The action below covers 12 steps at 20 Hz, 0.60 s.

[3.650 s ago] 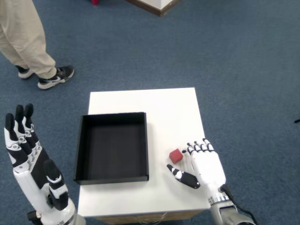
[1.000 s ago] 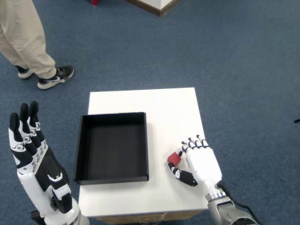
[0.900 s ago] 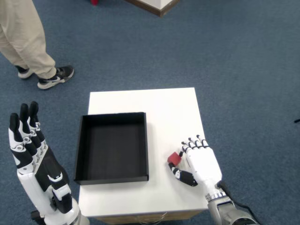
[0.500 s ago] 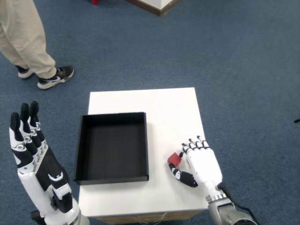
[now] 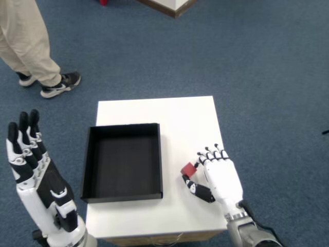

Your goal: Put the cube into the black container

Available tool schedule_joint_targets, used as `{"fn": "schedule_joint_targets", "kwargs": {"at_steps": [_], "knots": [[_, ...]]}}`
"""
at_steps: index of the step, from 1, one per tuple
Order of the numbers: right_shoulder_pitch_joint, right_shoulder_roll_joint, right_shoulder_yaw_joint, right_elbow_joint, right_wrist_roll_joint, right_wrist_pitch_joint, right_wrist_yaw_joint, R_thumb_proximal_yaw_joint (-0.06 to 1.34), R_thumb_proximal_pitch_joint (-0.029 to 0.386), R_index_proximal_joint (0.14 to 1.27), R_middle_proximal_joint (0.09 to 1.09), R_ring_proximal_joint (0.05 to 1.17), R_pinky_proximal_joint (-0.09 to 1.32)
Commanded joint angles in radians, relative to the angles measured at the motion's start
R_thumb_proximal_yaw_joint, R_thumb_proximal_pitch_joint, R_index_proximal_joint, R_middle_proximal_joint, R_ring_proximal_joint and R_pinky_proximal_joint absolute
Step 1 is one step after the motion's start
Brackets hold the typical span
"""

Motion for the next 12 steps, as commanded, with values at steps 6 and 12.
{"fn": "schedule_joint_targets", "kwargs": {"at_steps": [6,12], "knots": [[-0.057,-0.013,0.021,-0.108,0.027,-0.104,-0.243,1.16,0.154,1.07,0.45,0.32,0.18],[-0.063,-0.017,0.071,-0.278,-0.017,-0.138,-0.464,1.17,0.156,1.08,0.44,0.33,0.2]]}}
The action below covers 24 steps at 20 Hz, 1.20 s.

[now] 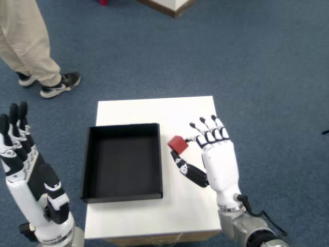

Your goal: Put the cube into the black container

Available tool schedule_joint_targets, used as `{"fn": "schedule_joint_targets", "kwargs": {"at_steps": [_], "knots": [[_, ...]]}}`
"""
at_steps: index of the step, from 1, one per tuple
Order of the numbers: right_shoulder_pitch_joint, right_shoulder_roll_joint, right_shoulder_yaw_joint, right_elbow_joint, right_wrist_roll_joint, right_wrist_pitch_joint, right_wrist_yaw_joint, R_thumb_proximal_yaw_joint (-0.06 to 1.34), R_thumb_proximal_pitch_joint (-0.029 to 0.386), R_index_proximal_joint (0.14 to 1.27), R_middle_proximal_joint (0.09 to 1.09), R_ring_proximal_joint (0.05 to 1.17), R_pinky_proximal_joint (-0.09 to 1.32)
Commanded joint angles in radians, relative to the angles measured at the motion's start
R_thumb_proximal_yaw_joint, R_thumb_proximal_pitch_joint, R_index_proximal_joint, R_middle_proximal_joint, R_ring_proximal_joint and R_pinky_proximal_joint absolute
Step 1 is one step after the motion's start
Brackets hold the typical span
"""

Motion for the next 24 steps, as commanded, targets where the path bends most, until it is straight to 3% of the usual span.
{"fn": "schedule_joint_targets", "kwargs": {"at_steps": [1,4,8,14,20,24], "knots": [[-0.043,-0.014,0.0,-0.12,-0.004,-0.028,-0.085,1.17,0.156,1.07,0.44,0.33,0.2],[-0.014,-0.015,-0.008,-0.257,-0.008,-0.031,-0.085,1.18,0.156,1.08,0.43,0.33,0.2],[0.008,-0.012,-0.012,-0.341,-0.007,-0.014,-0.071,1.19,0.156,1.08,0.43,0.33,0.2],[-0.039,-0.017,0.051,-0.461,0.049,0.024,0.064,1.2,0.155,1.08,0.43,0.33,0.2],[-0.125,-0.024,0.215,-0.48,0.171,0.108,0.206,1.21,0.159,1.08,0.43,0.32,0.19],[-0.184,-0.028,0.337,-0.398,0.268,0.167,0.266,1.21,0.161,1.07,0.43,0.32,0.18]]}}
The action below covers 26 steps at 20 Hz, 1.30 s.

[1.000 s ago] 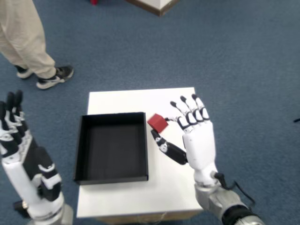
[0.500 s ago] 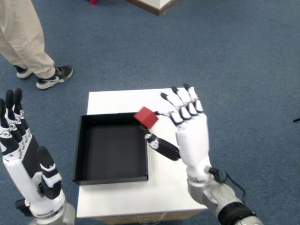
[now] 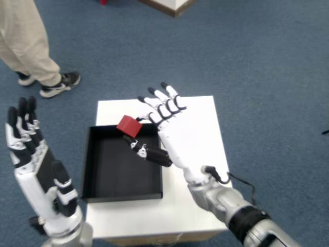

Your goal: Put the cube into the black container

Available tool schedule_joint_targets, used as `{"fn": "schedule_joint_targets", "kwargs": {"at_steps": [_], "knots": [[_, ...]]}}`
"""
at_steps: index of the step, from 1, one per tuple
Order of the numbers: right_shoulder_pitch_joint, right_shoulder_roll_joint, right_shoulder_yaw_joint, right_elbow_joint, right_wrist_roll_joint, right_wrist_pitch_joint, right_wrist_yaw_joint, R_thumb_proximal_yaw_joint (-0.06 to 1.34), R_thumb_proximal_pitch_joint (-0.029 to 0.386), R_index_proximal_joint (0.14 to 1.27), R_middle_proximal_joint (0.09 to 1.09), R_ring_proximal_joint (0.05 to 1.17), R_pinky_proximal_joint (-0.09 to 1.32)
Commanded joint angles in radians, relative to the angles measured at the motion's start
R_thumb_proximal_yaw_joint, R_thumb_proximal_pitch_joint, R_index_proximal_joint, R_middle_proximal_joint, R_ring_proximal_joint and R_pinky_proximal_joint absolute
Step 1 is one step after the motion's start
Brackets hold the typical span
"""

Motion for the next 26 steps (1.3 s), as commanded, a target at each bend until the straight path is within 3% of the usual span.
{"fn": "schedule_joint_targets", "kwargs": {"at_steps": [1,12,26], "knots": [[-0.087,-0.008,0.057,0.017,0.077,0.039,0.016,1.21,0.161,1.07,0.43,0.32,0.18],[-0.19,0.005,0.407,0.198,0.375,0.142,0.141,1.19,0.167,1.05,0.43,0.32,0.19],[-0.198,0.019,0.689,0.284,0.661,0.236,0.263,1.17,0.17,1.04,0.44,0.33,0.23]]}}
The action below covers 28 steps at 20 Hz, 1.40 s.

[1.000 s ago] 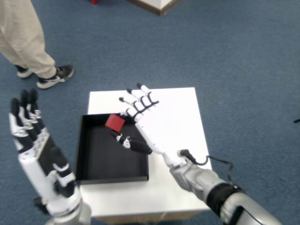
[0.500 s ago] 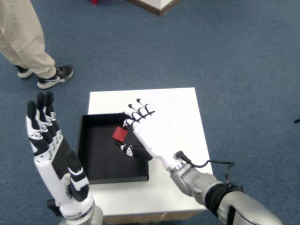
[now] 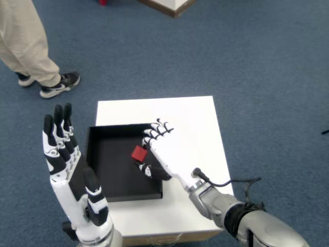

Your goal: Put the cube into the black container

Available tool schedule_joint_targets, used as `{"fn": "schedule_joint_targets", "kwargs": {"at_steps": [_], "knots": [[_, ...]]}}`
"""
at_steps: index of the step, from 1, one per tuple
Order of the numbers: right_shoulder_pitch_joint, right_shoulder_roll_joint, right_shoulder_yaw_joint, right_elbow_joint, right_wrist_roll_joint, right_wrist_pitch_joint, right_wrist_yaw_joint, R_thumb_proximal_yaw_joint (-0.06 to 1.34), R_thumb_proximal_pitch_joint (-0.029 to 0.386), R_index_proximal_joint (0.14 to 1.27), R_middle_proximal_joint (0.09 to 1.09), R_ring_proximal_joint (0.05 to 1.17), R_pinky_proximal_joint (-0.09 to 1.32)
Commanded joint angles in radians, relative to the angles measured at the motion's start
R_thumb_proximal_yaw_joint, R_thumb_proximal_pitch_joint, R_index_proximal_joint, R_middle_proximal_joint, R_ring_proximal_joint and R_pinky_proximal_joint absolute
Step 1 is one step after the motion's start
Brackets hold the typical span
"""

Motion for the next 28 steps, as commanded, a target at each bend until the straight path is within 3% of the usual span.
{"fn": "schedule_joint_targets", "kwargs": {"at_steps": [1,2,4,6,16,21,24,28], "knots": [[-0.052,0.001,0.027,-0.016,0.055,0.012,-0.014,1.17,0.17,1.04,0.44,0.33,0.23],[-0.053,0.002,0.045,-0.019,0.072,0.014,-0.014,1.12,0.169,0.99,0.44,0.33,0.23],[-0.055,0.003,0.073,-0.023,0.098,0.013,-0.014,0.76,0.13,0.73,0.42,0.33,0.23],[-0.057,0.007,0.088,-0.025,0.11,0.015,-0.015,0.64,0.105,0.68,0.39,0.3,0.21],[-0.066,0.005,0.084,-0.048,0.099,0.031,-0.03,0.55,0.084,0.62,0.35,0.27,0.17],[-0.066,-0.009,0.062,-0.02,0.155,0.002,-0.082,0.5,0.068,0.47,0.34,0.27,0.16],[-0.057,-0.038,-0.062,-0.093,0.289,-0.247,-0.228,0.53,0.068,0.43,0.35,0.28,0.19],[0.006,-0.122,-0.164,-0.09,0.418,-0.599,-0.231,0.52,0.088,0.42,0.34,0.31,0.24]]}}
